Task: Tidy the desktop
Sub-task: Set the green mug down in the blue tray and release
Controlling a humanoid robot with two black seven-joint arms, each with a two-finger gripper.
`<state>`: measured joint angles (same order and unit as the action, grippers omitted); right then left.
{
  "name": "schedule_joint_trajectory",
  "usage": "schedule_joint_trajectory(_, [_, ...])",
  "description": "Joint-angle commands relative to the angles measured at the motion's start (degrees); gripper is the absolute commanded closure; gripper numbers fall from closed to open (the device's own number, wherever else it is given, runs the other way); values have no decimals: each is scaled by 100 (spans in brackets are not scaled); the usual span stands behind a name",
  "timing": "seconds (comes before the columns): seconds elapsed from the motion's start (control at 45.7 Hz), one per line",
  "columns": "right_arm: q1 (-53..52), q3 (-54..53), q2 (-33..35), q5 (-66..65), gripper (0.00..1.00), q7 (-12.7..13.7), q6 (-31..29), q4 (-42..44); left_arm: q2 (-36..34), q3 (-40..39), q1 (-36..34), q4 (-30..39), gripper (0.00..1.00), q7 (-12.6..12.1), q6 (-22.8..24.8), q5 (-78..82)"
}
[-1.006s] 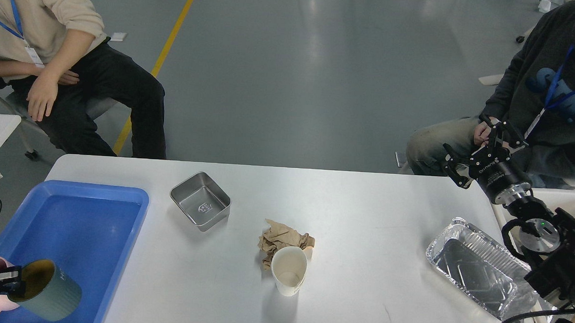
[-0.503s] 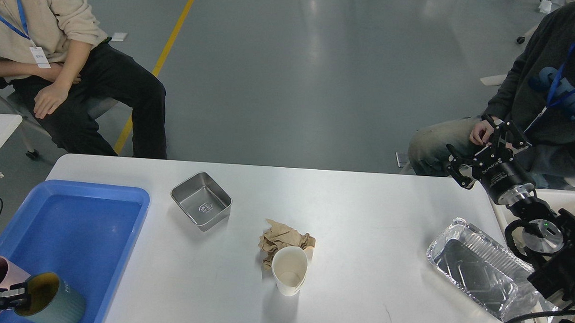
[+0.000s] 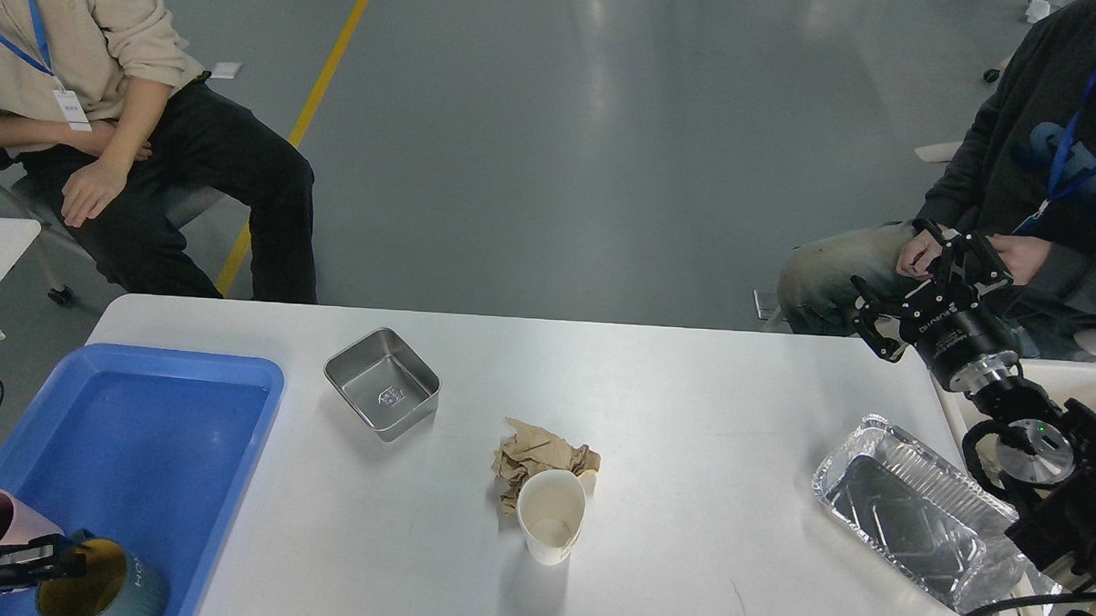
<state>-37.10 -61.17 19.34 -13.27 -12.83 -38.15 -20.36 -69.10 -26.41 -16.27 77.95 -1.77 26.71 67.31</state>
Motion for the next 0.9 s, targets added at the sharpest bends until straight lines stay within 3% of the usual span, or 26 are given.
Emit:
schedule_joint_trajectory(0.0, [1, 0, -1, 0, 0, 0, 0, 6, -287, -83, -17, 62, 15, 299, 298, -42])
schedule_joint_trajectory(0.219, [-17, 0, -1, 0, 0, 0, 0, -3, -1026, -715, -52, 89, 8, 634, 1476, -297])
schedule_joint_trajectory(0.437, [-26, 0, -1, 0, 0, 0, 0, 6, -1764, -2209, -96, 97, 7, 555, 2821, -1237])
schedule_joint_trajectory(0.569, [-26, 0, -1, 0, 0, 0, 0, 6, -1817, -3088, -96, 97, 7, 152, 2829, -1667])
schedule_joint_trajectory(0.678, [-34, 0, -1, 0, 0, 0, 9, -3, -1808, -3370, -96, 97, 6, -227, 2829, -2151])
schedule_joint_trajectory(0.875, [-26, 0, -1, 0, 0, 0, 0, -3, -1808, -3406, -96, 212, 4, -298, 2829, -2318])
